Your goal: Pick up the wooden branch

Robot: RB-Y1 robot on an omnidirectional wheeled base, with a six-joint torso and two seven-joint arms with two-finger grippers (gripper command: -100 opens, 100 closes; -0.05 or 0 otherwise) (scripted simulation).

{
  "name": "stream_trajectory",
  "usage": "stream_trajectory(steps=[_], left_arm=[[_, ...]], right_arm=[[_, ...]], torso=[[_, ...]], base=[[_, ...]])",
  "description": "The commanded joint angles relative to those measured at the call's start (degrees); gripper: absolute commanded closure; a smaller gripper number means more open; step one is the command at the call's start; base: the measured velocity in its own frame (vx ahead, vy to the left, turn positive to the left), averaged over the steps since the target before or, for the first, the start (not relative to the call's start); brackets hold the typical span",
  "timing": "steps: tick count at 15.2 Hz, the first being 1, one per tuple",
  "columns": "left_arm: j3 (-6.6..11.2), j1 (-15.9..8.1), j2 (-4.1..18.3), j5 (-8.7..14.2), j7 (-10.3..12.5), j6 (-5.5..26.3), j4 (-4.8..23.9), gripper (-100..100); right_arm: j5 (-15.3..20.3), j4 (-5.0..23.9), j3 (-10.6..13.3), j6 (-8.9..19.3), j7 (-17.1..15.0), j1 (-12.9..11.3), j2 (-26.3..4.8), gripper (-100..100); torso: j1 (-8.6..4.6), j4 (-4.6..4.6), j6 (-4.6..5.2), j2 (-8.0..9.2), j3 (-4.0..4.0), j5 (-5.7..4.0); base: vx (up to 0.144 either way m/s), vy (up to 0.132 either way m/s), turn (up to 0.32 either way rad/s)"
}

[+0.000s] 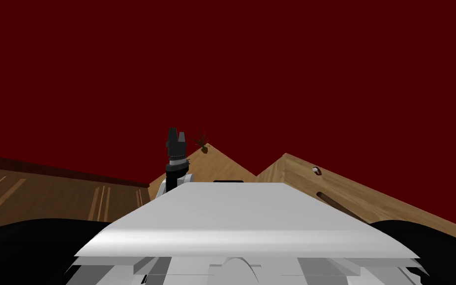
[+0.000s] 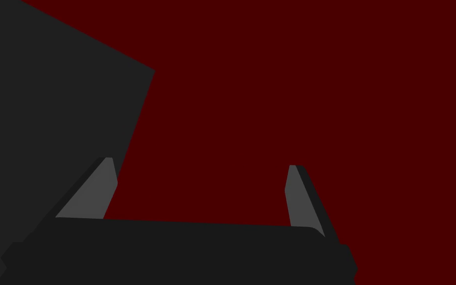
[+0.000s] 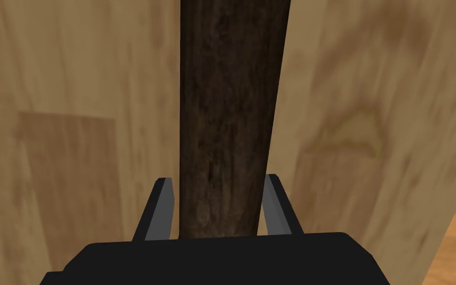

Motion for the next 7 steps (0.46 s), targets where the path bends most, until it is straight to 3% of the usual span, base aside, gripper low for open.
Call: stream_trajectory(steps=[1, 6, 7], left_arm=[[0.0, 0.0, 0.0, 0.0, 0.0, 0.0, 0.0, 0], [0.0, 0.01, 0.0, 0.0, 0.0, 0.0, 0.0, 0], [0.0, 0.0, 0.0, 0.0, 0.0, 0.0, 0.0, 0]], right_arm=[[0.0, 0.0, 0.0, 0.0, 0.0, 0.0, 0.0, 100], [-1.13, 0.23, -0.67, -2.3, -0.34, 1.17, -3.35, 100], [-0.8, 0.51, -0.48, -1.98, -0.14, 0.76, -2.49, 100]], torso=[[0.0, 0.0, 0.0, 0.0, 0.0, 0.0], [0.07, -0.05, 0.04, -0.11, -0.07, 0.12], [0.1, -0.05, 0.02, -0.12, -0.08, 0.14]], base=[[0.0, 0.0, 0.0], [0.02, 0.002, -0.075], [0.009, 0.001, -0.019]])
